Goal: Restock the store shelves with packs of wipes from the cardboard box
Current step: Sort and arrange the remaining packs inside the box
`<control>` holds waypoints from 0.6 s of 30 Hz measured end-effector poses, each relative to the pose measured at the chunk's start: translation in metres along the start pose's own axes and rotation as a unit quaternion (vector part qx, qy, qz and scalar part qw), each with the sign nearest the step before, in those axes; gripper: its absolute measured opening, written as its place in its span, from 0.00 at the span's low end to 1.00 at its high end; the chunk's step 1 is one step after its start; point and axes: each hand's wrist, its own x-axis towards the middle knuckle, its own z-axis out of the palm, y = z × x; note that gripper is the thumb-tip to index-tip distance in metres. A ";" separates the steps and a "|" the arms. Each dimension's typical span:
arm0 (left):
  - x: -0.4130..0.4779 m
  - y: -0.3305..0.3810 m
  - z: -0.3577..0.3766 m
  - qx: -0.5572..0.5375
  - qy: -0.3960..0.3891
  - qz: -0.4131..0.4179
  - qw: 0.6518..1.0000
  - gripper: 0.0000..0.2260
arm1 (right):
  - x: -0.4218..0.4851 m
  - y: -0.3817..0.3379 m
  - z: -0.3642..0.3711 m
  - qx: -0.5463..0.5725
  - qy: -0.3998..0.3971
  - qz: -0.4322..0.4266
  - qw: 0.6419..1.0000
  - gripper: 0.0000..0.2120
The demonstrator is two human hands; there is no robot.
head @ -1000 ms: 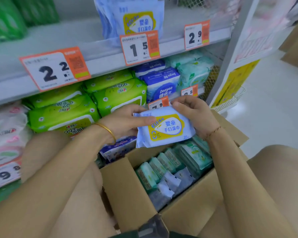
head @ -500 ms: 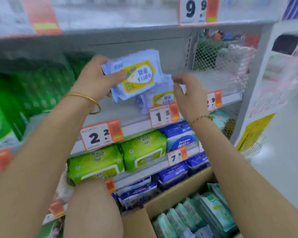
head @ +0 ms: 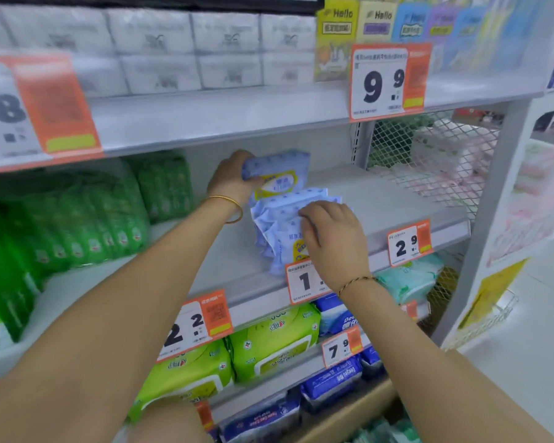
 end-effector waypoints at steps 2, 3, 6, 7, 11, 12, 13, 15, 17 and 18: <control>-0.002 0.000 0.007 0.009 -0.089 -0.015 0.996 0.02 | -0.001 0.001 0.001 -0.004 0.000 -0.006 1.000 0.13; -0.003 -0.003 0.009 -0.017 -0.127 -0.031 0.991 0.06 | -0.002 0.002 0.002 -0.004 -0.002 -0.005 1.000 0.14; -0.010 -0.005 0.008 -0.124 -0.194 -0.114 0.966 0.02 | -0.003 0.003 0.002 -0.007 0.006 -0.009 1.000 0.14; -0.012 -0.004 0.008 -0.146 -0.201 -0.142 0.958 0.05 | -0.003 0.002 0.003 -0.010 0.010 -0.012 1.000 0.14; -0.026 0.007 0.003 -0.137 -0.210 -0.160 0.955 0.19 | -0.001 0.001 0.001 -0.023 0.012 -0.014 1.000 0.14; -0.028 0.008 0.004 -0.127 -0.204 -0.146 0.960 0.21 | -0.001 0.001 0.001 -0.028 0.009 -0.015 0.999 0.14; -0.029 0.007 0.004 -0.111 -0.187 -0.131 0.967 0.24 | -0.001 0.001 0.001 -0.028 0.001 -0.015 0.999 0.15; -0.037 0.007 0.006 -0.050 -0.115 -0.086 0.988 0.31 | -0.002 0.000 -0.002 -0.014 -0.019 -0.009 1.000 0.18; -0.061 0.017 0.005 0.034 -0.024 -0.002 0.999 0.33 | -0.007 0.000 -0.010 0.003 0.002 0.001 1.000 0.19; -0.078 0.022 0.007 0.070 0.018 0.053 0.996 0.32 | -0.012 0.002 -0.017 0.008 0.027 0.010 1.000 0.19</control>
